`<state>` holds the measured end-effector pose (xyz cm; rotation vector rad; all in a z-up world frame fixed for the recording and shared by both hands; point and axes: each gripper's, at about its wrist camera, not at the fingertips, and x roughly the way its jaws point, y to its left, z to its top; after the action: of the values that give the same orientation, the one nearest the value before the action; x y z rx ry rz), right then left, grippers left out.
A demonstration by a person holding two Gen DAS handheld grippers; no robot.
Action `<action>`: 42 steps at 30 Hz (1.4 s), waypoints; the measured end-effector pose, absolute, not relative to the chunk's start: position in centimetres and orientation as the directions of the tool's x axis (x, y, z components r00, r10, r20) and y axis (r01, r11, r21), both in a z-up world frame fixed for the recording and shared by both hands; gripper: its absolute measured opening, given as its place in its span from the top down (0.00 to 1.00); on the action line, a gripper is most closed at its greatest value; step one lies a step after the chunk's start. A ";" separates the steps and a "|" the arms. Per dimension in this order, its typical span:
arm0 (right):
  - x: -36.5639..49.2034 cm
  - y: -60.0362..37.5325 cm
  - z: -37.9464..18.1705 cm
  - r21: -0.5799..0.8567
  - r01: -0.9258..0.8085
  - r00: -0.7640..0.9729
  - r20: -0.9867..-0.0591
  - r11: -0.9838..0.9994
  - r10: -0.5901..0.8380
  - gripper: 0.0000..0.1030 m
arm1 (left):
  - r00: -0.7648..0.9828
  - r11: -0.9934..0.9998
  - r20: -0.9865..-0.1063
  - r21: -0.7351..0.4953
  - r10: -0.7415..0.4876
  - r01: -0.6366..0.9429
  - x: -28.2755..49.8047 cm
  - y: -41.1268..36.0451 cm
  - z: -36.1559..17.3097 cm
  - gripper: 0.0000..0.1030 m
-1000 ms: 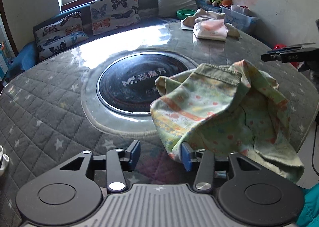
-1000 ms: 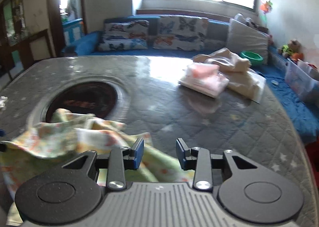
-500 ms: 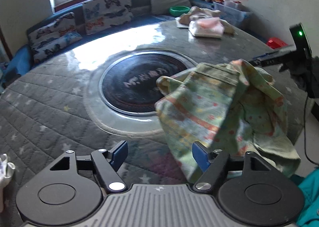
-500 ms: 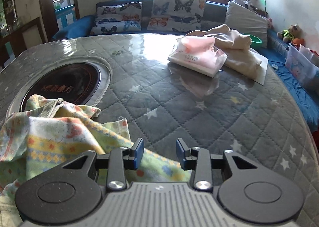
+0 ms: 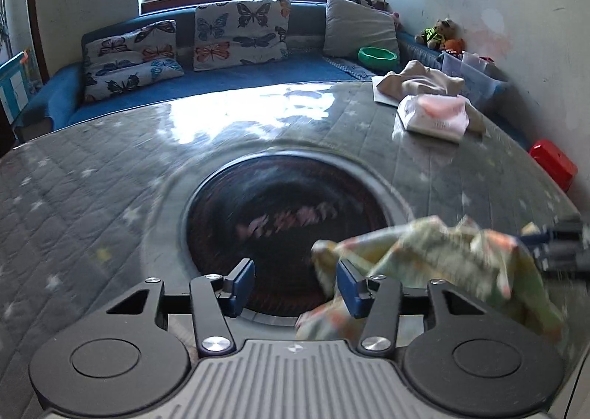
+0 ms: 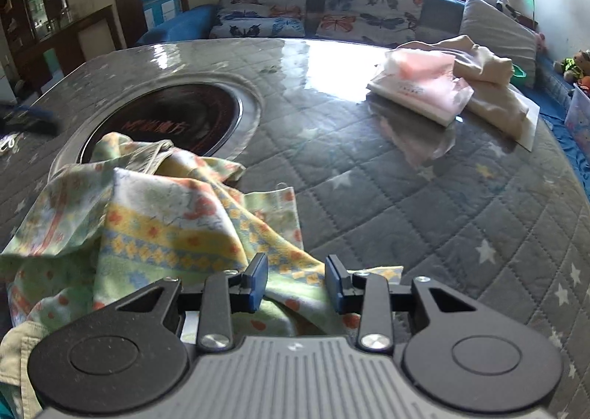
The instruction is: Fold clothes
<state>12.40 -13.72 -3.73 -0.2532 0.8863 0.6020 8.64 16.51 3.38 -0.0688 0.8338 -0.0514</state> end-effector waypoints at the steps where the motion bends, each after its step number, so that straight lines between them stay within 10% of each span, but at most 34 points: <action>1: 12.3 -13.6 -3.7 0.035 -0.595 0.477 -0.788 0.803 0.389 0.67 | 0.668 0.996 -0.740 -0.090 -0.080 0.020 9.6 16.3 3.2 0.49; 15: 15.7 -14.3 -2.4 0.077 -0.584 0.477 -0.773 0.808 0.418 0.67 | 0.536 0.984 -0.833 -0.175 -0.137 -0.020 17.1 15.7 -1.0 0.50; 26: 16.9 -12.5 -3.9 0.113 -0.635 0.403 -0.795 0.764 0.453 0.73 | 0.487 0.971 -0.848 -0.239 -0.212 0.006 17.8 16.0 -2.5 0.87; 42: 16.6 -10.7 -4.6 0.048 -0.691 0.397 -0.809 0.722 0.434 0.95 | 0.502 0.951 -0.816 -0.307 -0.287 0.045 17.6 16.5 -2.9 0.93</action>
<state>16.58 -10.71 -4.58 -0.3176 0.9142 0.7274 17.57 16.47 -2.88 -0.2603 1.0286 -0.2032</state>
